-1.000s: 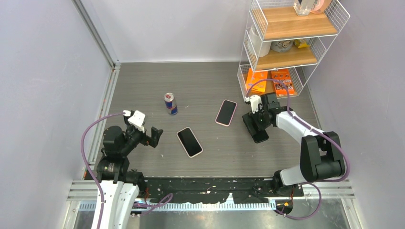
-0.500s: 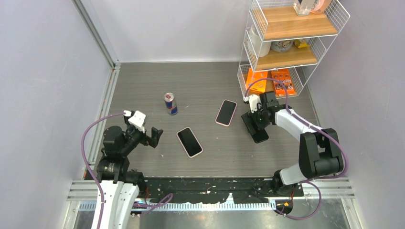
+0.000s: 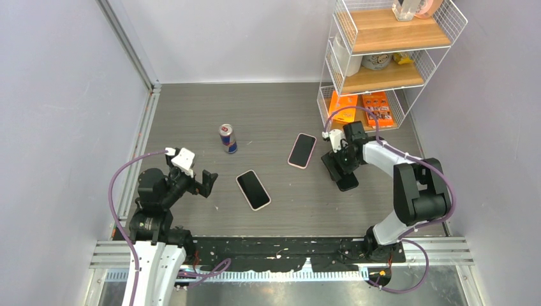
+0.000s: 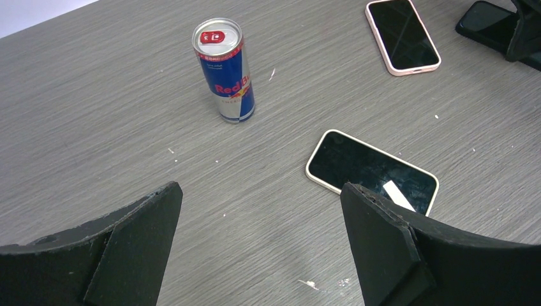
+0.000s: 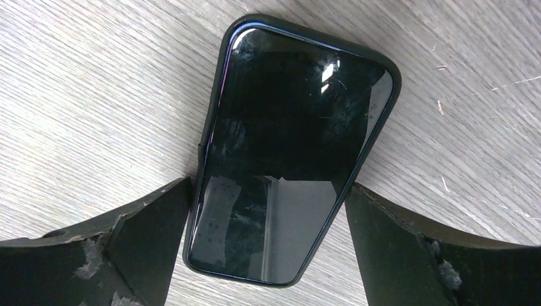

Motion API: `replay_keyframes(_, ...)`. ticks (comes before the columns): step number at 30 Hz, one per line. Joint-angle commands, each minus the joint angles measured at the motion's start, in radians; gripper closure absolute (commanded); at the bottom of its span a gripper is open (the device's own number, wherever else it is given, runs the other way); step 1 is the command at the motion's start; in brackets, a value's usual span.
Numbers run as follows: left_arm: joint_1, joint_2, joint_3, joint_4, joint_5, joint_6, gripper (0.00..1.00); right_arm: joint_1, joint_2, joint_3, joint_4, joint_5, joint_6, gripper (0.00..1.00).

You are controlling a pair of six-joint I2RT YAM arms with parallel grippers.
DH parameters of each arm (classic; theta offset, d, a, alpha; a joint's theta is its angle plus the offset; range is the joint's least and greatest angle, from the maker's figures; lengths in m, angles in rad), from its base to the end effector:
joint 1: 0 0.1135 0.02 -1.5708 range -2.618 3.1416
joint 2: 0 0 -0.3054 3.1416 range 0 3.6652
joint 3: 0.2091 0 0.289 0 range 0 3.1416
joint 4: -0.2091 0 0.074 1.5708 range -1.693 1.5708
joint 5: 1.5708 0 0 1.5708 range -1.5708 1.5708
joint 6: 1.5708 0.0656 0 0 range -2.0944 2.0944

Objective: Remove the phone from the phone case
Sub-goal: Pick up the phone at the center of the board.

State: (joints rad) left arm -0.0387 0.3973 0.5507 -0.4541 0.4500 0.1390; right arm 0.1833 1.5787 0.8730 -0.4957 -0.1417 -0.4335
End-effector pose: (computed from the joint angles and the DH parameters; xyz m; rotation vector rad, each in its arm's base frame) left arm 0.1345 -0.0338 0.2947 0.4696 1.7948 -0.3506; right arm 0.3195 0.0687 0.1516 -0.8710 2.6140 0.1298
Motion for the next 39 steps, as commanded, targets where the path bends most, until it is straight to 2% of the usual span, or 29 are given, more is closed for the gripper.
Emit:
replay_keyframes(1, 0.005, 0.008, -0.004, 0.024, 0.021, 0.006, 0.01, 0.004, 0.024, 0.032, -0.016, -0.01, -0.011, 0.04)
replay_keyframes(8, 0.006, 0.011, -0.003, 0.023, 0.027, 0.007, 0.01, -0.001, 0.048, 0.032, -0.031, -0.028, -0.02, 0.01)
replay_keyframes(12, 0.006, 0.009, -0.003, 0.022, 0.026, 0.006, 0.01, -0.001, 0.063, 0.037, -0.038, -0.033, -0.023, 0.18)
replay_keyframes(14, 0.005, 0.011, -0.001, 0.02, 0.026, 0.005, 0.01, -0.002, 0.064, 0.041, -0.042, -0.033, -0.022, 0.33)
replay_keyframes(18, 0.006, 0.012, 0.005, 0.017, 0.026, 0.001, 0.01, -0.003, 0.048, 0.057, -0.063, -0.037, -0.026, 0.54)
replay_keyframes(27, 0.005, 0.024, 0.037, 0.009, 0.022, -0.03, 0.01, 0.001, -0.046, 0.103, -0.115, -0.055, -0.022, 0.93)
replay_keyframes(39, -0.011, 0.128, 0.192, -0.003, 0.08, -0.098, 0.01, 0.078, -0.229, 0.148, -0.177, -0.103, 0.0, 0.95)
